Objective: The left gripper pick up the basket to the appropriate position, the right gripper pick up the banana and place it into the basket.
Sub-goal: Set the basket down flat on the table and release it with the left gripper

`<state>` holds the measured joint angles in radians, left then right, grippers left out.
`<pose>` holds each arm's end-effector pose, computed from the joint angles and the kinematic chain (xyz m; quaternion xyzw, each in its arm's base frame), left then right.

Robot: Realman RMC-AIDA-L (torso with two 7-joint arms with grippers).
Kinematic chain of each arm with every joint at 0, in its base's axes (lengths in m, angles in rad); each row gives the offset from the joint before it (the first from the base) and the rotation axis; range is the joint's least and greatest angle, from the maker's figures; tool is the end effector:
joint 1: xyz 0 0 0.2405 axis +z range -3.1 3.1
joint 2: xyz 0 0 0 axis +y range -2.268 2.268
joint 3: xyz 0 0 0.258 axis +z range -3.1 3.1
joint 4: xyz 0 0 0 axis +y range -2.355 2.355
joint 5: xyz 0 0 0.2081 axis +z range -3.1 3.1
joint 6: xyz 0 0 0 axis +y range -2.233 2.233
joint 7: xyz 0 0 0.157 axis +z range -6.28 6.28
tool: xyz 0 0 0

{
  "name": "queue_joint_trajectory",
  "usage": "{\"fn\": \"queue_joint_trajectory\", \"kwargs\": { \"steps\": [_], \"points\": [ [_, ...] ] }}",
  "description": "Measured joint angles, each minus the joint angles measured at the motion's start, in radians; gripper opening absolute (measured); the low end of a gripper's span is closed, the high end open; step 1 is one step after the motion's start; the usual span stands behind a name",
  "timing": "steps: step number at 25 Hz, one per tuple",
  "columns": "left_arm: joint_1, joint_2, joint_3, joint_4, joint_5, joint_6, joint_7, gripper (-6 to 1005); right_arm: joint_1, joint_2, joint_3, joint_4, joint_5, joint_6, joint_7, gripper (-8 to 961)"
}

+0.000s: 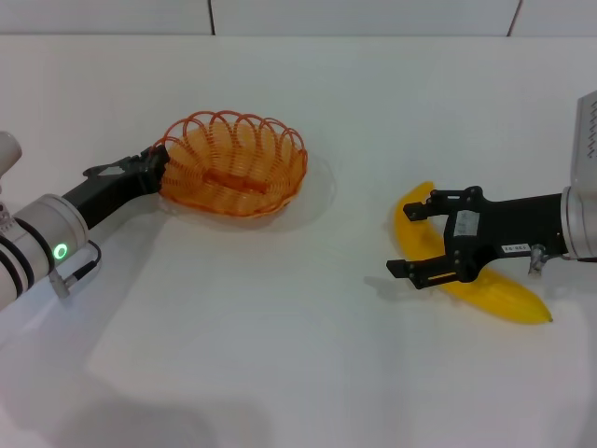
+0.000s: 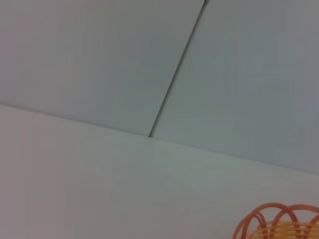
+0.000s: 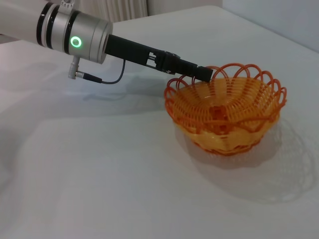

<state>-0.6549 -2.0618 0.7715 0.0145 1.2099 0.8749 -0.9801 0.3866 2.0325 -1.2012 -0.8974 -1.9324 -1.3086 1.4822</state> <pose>-0.3100 0.3813 -0.0660 -0.7722 -0.4313 -0.2747 0.3771 0.2709 0.3277 -0.0286 -0.9752 0.1526 0.0797 0.1392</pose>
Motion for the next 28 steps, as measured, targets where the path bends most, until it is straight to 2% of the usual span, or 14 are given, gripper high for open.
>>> {"fn": "queue_joint_trajectory", "kwargs": {
  "steps": [15,20,28],
  "points": [
    [0.011,0.006,0.0,0.006,0.0,0.054,0.005,110,0.008,0.0,0.0,0.013,0.0,0.0,0.001,893],
    [0.012,0.006,0.0,0.003,0.0,0.064,0.023,260,0.012,-0.001,0.0,0.024,0.0,0.0,0.001,894],
    [0.016,0.006,0.0,0.0,0.0,0.083,0.052,309,0.012,-0.001,0.0,0.025,0.0,0.0,-0.001,894]
  ]
}}
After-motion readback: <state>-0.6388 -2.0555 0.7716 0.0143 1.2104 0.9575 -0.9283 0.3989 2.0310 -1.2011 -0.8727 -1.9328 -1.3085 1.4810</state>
